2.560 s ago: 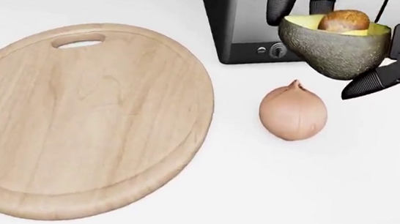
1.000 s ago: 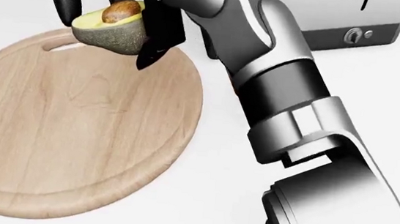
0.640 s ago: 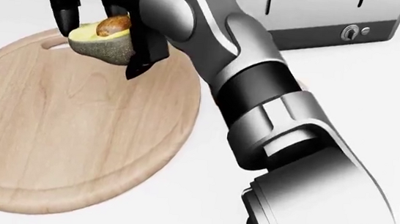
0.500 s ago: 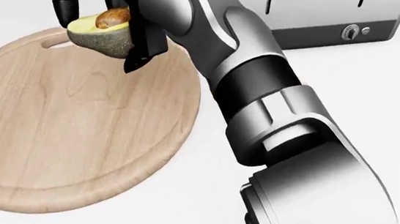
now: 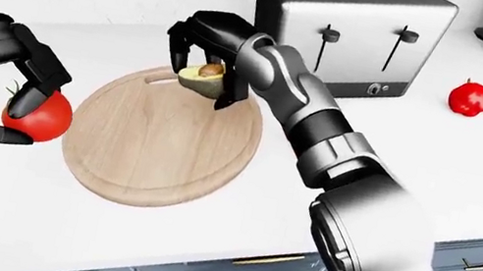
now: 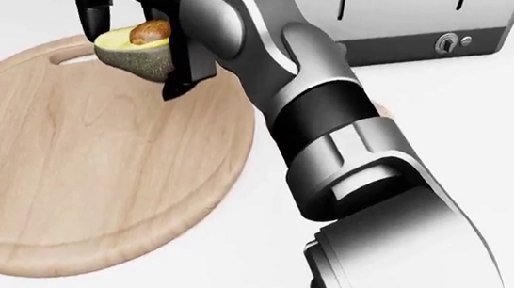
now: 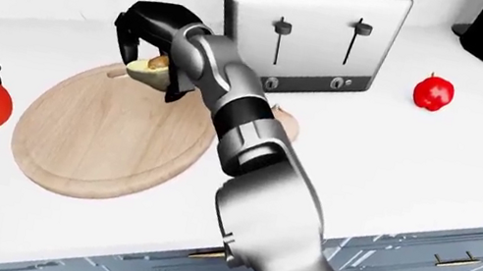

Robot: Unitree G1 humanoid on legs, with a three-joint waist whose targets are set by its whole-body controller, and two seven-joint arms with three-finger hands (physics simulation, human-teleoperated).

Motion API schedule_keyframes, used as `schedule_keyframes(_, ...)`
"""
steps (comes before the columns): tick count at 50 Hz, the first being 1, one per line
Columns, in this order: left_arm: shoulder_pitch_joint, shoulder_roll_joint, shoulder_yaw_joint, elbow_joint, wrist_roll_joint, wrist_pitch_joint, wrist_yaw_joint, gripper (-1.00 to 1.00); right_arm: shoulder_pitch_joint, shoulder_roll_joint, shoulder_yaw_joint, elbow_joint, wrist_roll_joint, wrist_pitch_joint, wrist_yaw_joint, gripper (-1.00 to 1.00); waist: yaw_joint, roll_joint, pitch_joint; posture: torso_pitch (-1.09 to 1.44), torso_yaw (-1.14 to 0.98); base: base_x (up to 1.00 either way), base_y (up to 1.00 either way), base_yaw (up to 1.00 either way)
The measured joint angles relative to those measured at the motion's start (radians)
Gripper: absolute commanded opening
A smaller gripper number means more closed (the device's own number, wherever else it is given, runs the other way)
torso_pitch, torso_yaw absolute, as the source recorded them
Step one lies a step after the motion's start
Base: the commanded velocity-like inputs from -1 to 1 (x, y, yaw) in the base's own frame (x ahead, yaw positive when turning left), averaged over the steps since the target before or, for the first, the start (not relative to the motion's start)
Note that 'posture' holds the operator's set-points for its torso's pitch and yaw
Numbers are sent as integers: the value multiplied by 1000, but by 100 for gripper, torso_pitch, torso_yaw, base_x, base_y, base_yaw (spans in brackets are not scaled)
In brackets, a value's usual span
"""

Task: Place the avocado, onion, tomato and bell pepper on the cutting board.

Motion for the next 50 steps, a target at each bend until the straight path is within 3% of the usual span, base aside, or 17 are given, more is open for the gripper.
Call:
schedule_keyframes(7,27,-10,24,-10,-5,-10,1,-100,20,-5,18,26,-43,-3,-38,-100,2,0,0,0,0,0,0,0)
schedule_keyframes(30,18,-21,6,24,6,-29,7,-100,31,-9,-9,40,-58,11,-48,-98,3,-3,-1,0,0,0,0,0)
schedule_keyframes(50,37,-25,19,16,6,-37,9,-100,38,-5,-7,43,-61,9,-44,-50,3,-2,-1,0,0,0,0,0)
